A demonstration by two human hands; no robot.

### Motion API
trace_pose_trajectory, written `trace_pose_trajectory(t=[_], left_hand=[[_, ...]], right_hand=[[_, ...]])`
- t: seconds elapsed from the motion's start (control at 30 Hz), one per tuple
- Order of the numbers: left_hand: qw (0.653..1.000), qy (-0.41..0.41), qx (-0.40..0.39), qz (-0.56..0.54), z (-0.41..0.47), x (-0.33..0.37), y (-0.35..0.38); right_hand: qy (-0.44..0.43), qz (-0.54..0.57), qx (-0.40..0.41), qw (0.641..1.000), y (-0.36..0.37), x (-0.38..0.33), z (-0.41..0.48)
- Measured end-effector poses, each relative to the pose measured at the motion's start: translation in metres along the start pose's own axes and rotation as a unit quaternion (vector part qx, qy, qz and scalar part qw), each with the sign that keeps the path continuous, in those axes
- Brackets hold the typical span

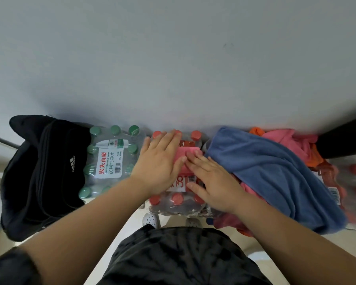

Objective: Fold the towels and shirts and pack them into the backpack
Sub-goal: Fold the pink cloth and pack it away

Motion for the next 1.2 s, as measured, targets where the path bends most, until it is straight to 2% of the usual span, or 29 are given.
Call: trace_pose_trajectory(t=[0.07,0.17,0.23,0.3,0.4,0.5,0.7,0.77,0.87,0.97,1.07,1.2], left_hand=[[0.999,-0.01,-0.027,0.012,0.02,0.001,0.012],[0.995,-0.035,-0.059,0.067,0.026,-0.009,0.038],[0.995,-0.054,-0.047,0.076,0.02,-0.009,0.044],[0.994,-0.068,-0.034,0.073,0.017,-0.009,0.045],[0.993,-0.086,-0.03,0.079,0.016,-0.011,0.045],[0.992,-0.101,-0.015,0.069,0.013,-0.008,0.039],[0.995,-0.093,0.005,0.028,-0.006,-0.001,0.01],[0.995,-0.095,-0.018,-0.019,-0.013,-0.005,0.005],[0.978,-0.111,-0.038,-0.17,-0.025,-0.015,-0.005],[0.948,-0.124,-0.009,-0.293,-0.04,-0.032,-0.024],[0.926,-0.092,0.006,-0.366,-0.058,-0.048,-0.05],[0.925,-0.061,0.024,-0.375,-0.095,-0.087,-0.095]], right_hand=[[-0.002,0.036,0.016,0.999,-0.004,0.001,0.002],[0.017,0.11,0.096,0.989,-0.024,0.007,0.007],[0.04,0.081,0.144,0.985,-0.036,0.011,0.014],[0.076,0.011,0.129,0.989,-0.039,0.018,0.025],[0.086,-0.063,0.052,0.993,-0.026,0.025,0.041],[0.049,-0.038,0.046,0.997,-0.023,0.027,0.042],[-0.019,0.06,0.102,0.993,-0.035,0.024,0.039],[-0.039,0.16,0.092,0.982,-0.04,0.014,0.041],[-0.058,0.276,0.107,0.954,-0.056,-0.01,0.044],[-0.06,0.305,0.135,0.941,-0.074,-0.037,0.054],[-0.054,0.312,0.146,0.937,-0.082,-0.067,0.071],[-0.069,0.32,0.142,0.934,-0.074,-0.125,0.104]])
Point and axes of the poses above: each hand's wrist, its own z-axis towards the middle knuckle, its own y-axis out of the palm, x = y × z, the point moved 7 cm from there along z, towards the middle knuckle, and after that the axes turned 3 degrees about -x, right-handed, at the moved point
